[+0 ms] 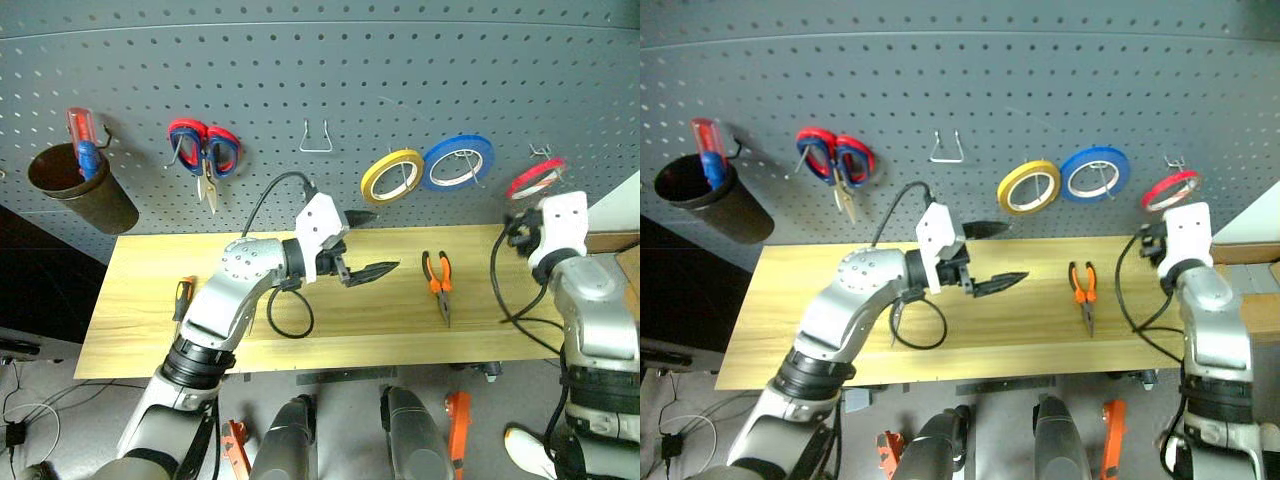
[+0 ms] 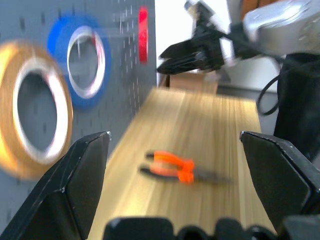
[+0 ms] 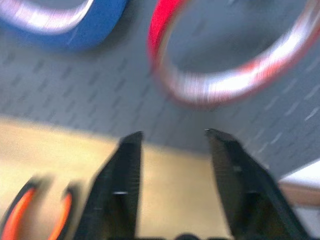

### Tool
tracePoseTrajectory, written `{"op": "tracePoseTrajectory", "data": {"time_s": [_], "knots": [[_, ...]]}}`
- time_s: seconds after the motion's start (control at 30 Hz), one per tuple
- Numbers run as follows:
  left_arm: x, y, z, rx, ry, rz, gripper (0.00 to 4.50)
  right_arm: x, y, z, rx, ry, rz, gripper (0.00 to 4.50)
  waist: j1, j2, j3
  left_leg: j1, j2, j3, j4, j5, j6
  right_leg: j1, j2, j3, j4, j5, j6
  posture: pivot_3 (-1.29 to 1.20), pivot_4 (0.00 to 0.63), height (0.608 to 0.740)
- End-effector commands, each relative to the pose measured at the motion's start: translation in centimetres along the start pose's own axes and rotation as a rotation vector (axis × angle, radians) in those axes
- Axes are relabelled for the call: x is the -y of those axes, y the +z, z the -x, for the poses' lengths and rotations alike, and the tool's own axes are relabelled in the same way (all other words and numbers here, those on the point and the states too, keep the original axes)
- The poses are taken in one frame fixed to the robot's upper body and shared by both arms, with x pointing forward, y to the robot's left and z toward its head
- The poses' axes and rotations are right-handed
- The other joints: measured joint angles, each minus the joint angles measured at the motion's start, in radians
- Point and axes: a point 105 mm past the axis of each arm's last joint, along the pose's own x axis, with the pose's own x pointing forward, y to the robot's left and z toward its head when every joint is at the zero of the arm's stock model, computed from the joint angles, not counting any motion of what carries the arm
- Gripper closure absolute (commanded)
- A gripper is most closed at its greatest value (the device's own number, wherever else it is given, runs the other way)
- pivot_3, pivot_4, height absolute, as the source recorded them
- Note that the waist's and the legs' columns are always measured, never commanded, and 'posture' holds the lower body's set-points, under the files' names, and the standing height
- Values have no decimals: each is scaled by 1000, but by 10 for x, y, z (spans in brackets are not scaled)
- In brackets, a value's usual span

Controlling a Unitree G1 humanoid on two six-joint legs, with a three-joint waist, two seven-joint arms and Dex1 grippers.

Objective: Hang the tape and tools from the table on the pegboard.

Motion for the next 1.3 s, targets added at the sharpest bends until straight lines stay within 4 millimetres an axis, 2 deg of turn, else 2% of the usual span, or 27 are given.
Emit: {"op": "tracePoseTrajectory", "data": {"time_s": [0.03, 0.13, 0.17, 0.33, 0.5, 0.7, 1.0, 1.2, 1.3], "knots": [[-3, -1, 19, -35, -9, -13, 0, -21, 3, 18, -21, 30, -35, 1161, -4, 0, 0, 0, 0, 0, 0, 0, 0, 0, 0, 0, 1, 0, 0, -177, 324, 740], [-6, -15, 37, -122, -30, -9, 0, -54, -5, 25, -106, 93, -94, 119, -8, 0, 0, 0, 0, 0, 1, 0, 0, 0, 0, 2, 1, 0, 0, -182, 328, 740], [-7, -19, 41, -147, -37, -10, 0, -64, -7, 26, -132, 115, -111, 18, -10, 0, 0, 0, 0, 0, 1, 0, 0, 0, 0, 1, 2, 0, 0, -183, 328, 740], [-6, -36, 53, -248, -80, -30, 0, -90, -19, 9, -270, 125, -136, 18, -11, 1, 0, 1, 0, -1, 1, -2, 3, -3, 0, 2, 6, 0, 0, -185, 329, 740], [-7, -37, 51, -251, -82, -36, 0, -104, -33, -14, -330, 126, -130, 18, -11, 0, 0, 0, 0, 2, 1, -1, 2, -7, 0, 2, 9, 0, -1, -180, 327, 740], [-4, -36, 48, -247, -87, -42, 0, -102, -46, -34, -369, 97, -126, 18, -14, 1, 0, -1, 1, 7, 1, 0, 0, -9, 0, 4, 9, 0, -1, -168, 324, 740], [-3, -37, 46, -241, -83, -42, 0, -108, -68, -40, -455, 112, -201, 18, -15, 0, 0, -1, 1, 9, 1, 0, 0, -10, 0, 6, 10, 0, -1, -167, 321, 740], [-4, -37, 45, -235, -77, -47, 0, -105, -73, -46, -484, 120, -228, 18, -16, 0, 0, 0, 1, 9, 1, 0, 0, -10, 0, 6, 11, 0, -1, -166, 316, 740], [-3, -38, 45, -235, -75, -46, 0, -103, -76, -48, -490, 126, -203, 626, -17, 0, 0, 0, 1, 9, 2, 0, 0, -9, 0, 6, 12, 0, -1, -166, 314, 740]]}}
